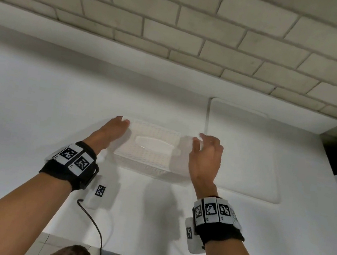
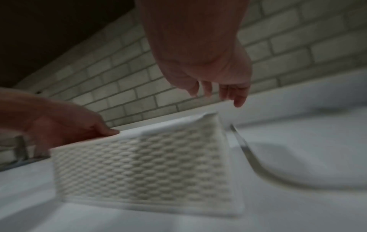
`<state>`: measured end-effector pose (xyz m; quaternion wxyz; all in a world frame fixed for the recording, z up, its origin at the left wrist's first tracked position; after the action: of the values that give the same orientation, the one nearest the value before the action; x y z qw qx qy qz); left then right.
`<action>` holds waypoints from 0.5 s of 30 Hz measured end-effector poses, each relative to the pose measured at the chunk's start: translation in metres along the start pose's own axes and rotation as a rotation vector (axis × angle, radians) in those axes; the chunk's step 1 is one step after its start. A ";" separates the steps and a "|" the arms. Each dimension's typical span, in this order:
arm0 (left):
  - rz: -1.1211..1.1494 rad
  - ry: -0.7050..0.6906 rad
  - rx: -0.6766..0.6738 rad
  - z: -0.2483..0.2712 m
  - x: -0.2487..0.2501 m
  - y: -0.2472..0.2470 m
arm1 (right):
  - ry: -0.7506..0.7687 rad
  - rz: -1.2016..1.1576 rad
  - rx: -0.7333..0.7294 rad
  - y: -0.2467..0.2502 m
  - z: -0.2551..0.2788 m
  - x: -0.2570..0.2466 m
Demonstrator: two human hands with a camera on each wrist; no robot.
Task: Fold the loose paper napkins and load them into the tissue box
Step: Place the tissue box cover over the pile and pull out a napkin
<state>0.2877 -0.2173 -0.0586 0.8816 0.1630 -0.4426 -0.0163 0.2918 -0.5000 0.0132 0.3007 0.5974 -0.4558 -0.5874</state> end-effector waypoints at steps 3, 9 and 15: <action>-0.072 -0.084 0.105 0.003 0.007 0.012 | 0.291 -0.073 -0.135 -0.015 0.005 -0.046; -0.430 -0.860 0.073 0.057 0.067 -0.035 | 0.341 -0.056 -0.368 -0.055 0.012 -0.056; -0.599 -0.769 -0.029 0.044 0.052 -0.058 | 0.364 -0.045 -0.312 -0.058 0.017 -0.056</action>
<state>0.2916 -0.2931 -0.0117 0.6130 0.2531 -0.6696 -0.3342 0.2921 -0.4231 -0.0165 0.4536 0.6496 -0.2844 -0.5398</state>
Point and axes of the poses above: each hand's wrist, its own z-axis away from the middle knuckle, its own y-axis out of the back of the hand, x = y × z, the point moved 10 cm from there along -z, towards the middle knuckle, and after that the axes turned 11 degrees about z, right-handed, at the moved point
